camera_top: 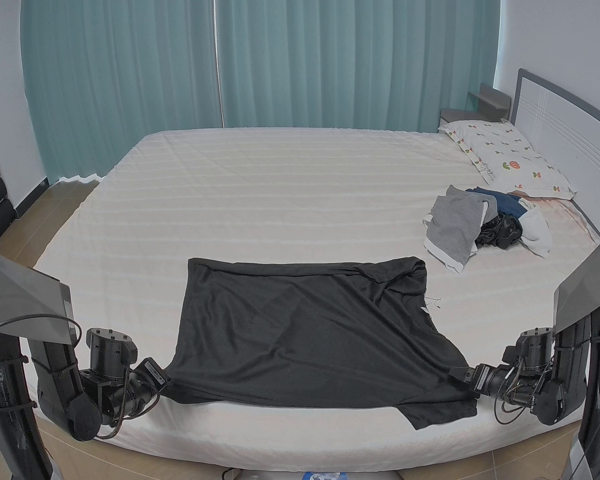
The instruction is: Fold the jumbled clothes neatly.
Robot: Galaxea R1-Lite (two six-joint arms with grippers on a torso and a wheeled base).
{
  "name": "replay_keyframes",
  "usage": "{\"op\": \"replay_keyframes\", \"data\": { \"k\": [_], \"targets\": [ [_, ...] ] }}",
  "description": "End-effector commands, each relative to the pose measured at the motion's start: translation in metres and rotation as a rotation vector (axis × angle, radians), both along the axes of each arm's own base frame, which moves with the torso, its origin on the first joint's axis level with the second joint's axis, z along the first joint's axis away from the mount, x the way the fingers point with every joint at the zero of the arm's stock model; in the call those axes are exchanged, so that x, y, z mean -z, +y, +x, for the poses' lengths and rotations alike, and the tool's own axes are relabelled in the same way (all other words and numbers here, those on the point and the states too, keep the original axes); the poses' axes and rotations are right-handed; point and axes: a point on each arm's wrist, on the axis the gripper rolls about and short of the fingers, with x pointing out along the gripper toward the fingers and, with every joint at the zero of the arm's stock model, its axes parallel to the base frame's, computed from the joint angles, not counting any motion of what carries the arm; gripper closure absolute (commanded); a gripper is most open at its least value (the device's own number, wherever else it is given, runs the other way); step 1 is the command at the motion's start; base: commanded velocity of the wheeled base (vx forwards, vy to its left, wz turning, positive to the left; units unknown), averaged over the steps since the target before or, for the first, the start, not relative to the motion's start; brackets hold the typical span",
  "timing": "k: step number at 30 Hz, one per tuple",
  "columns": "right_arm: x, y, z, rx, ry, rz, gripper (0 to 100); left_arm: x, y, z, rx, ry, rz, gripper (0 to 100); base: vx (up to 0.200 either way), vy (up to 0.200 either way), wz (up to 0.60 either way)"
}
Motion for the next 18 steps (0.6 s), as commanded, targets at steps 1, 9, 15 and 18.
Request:
{"op": "replay_keyframes", "data": {
  "k": [1, 9, 15, 18],
  "targets": [
    [0.012, 0.004, 0.011, -0.009, -0.007, -0.003, 100, -0.001, 0.003, 0.001, -0.010, -0.005, -0.003, 100, 0.000, 0.000, 0.00],
    [0.010, 0.007, 0.041, -0.007, -0.116, 0.002, 100, 0.000, 0.004, 0.003, -0.015, -0.007, -0.007, 100, 0.000, 0.000, 0.00],
    [0.009, 0.006, 0.063, 0.004, -0.151, 0.004, 100, 0.000, 0.004, 0.004, -0.032, -0.008, -0.023, 100, 0.000, 0.000, 0.00],
    [0.006, 0.007, 0.075, 0.006, -0.177, 0.007, 100, 0.000, 0.003, 0.005, -0.035, -0.012, -0.030, 100, 0.000, 0.000, 0.00]
  ]
}}
